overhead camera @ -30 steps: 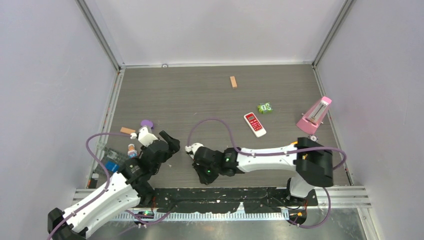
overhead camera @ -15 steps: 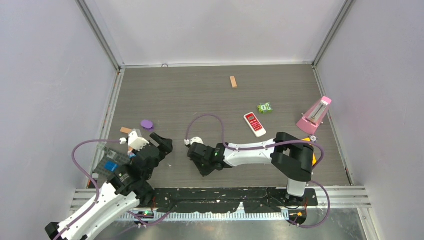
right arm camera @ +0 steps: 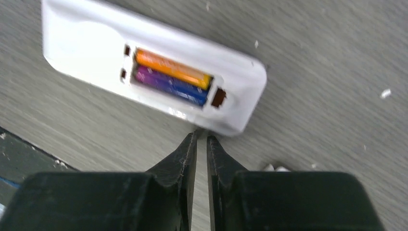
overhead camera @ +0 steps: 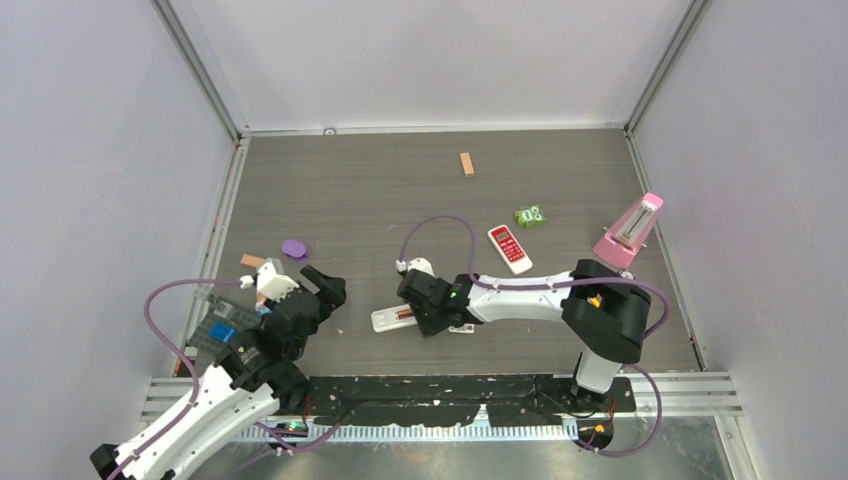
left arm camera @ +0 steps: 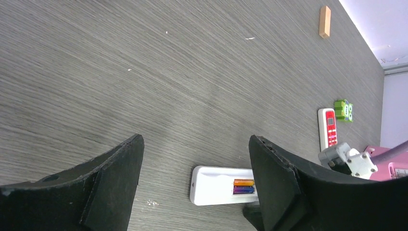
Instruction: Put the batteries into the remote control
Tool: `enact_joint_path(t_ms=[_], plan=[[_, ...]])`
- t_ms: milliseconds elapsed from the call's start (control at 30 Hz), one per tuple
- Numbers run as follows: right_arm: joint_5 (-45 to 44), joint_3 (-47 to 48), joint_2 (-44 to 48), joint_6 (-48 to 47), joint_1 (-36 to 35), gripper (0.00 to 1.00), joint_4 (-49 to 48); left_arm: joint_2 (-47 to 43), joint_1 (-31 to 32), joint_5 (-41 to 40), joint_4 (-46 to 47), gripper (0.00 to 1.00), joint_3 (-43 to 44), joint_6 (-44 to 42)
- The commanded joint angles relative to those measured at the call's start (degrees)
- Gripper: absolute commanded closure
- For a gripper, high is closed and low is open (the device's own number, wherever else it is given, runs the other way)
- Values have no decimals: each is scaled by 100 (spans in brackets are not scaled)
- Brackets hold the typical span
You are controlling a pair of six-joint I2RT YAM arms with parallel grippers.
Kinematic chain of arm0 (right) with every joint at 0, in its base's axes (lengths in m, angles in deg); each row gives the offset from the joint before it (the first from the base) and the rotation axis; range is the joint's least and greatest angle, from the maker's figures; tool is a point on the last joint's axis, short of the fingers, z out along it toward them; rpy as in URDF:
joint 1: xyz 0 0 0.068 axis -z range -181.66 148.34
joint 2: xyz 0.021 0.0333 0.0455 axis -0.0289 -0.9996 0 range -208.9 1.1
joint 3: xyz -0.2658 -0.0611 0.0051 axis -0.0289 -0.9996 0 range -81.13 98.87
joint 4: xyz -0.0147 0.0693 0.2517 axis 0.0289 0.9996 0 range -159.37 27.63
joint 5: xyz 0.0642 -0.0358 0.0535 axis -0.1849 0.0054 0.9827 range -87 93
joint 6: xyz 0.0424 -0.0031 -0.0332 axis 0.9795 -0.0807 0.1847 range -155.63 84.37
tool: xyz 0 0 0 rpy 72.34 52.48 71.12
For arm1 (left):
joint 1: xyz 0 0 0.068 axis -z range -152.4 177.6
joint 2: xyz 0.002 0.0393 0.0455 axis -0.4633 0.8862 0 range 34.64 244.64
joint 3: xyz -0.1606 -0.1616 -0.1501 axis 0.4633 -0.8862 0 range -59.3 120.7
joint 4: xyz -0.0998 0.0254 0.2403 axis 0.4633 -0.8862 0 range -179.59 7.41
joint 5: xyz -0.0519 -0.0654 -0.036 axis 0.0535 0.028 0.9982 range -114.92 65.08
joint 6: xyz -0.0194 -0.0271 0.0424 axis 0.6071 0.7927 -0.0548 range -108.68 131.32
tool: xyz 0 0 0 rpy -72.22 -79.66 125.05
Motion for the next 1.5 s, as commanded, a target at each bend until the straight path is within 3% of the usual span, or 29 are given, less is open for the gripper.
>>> enact_joint_path(t_ms=[0,200,567,767,1467], plan=[[33,-345,835,254,-10,79,52,-49,13,-208,118,19,-3,-67],[-37,-1018,1638,525,-8,76,296,-243,9,-159,247,18,-168,-69],[-169,-1396,1781,705,26,68,409,-486,9,-124,203,17,-236,-89],[-499,-1433,1485,842,113,89,627,-625,9,-141,161,17,-275,-75],[-1348,-1075,630,400,819,93,672,-586,9,-180,206,16,-256,-54]])
